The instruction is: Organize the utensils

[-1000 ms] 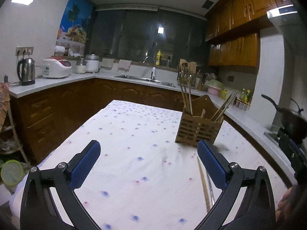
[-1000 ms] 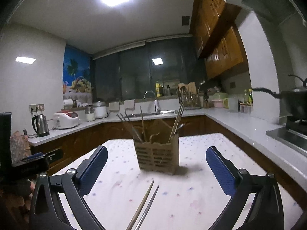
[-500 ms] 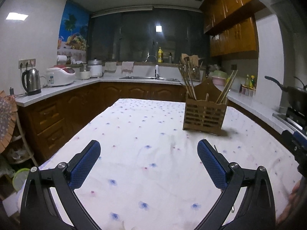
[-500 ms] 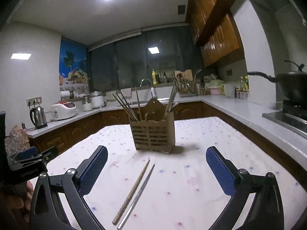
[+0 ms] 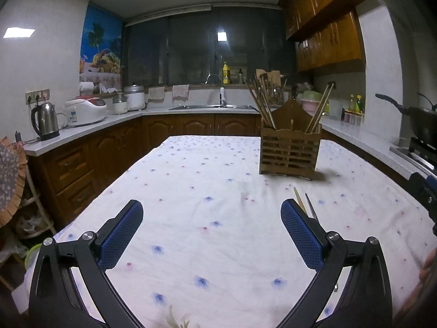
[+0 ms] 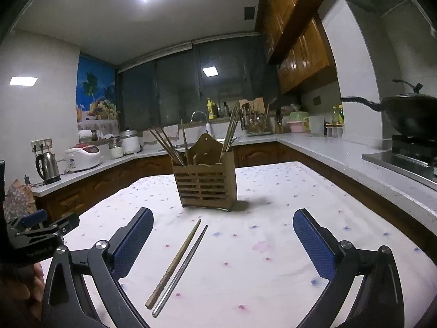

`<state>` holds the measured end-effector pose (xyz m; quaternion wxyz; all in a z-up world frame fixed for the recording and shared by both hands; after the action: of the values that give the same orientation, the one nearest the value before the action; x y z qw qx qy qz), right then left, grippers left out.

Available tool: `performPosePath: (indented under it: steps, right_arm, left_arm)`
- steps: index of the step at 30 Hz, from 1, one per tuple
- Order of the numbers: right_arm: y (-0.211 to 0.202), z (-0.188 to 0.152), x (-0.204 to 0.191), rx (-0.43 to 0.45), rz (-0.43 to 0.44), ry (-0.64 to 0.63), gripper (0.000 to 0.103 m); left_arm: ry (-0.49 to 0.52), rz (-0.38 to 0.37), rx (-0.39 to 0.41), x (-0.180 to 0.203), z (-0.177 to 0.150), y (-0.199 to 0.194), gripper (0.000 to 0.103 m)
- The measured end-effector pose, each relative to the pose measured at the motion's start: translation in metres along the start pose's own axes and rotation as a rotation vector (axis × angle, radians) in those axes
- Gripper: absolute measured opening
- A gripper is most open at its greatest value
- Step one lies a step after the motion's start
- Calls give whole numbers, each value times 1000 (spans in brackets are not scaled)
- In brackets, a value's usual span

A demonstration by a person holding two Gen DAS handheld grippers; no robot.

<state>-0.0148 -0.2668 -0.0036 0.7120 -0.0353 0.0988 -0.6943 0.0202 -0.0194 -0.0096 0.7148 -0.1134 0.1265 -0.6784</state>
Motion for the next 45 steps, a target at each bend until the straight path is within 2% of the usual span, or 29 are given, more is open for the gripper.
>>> performPosePath:
  steps: [15,45]
  right_arm:
    - [-3,-6,7,2,-3,12,103]
    - [-5,-7,1,9,20,3,103]
  left_arm:
    - [24,-23,20,8,-4,-5,103]
    - [20,-21,18,5,-7,-4,103]
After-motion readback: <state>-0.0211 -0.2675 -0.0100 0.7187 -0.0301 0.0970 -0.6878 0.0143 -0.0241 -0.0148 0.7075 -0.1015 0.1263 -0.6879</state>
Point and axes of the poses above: each gripper's, at about its wrist camera, not at the fingertips, and y roughly the way its jaws point, x to its right, z to its top, the point moved 1 cm from there along y, roughly the way its jaws point, and after that the axes turned 2 degrees about z, right-handed, at the moved point
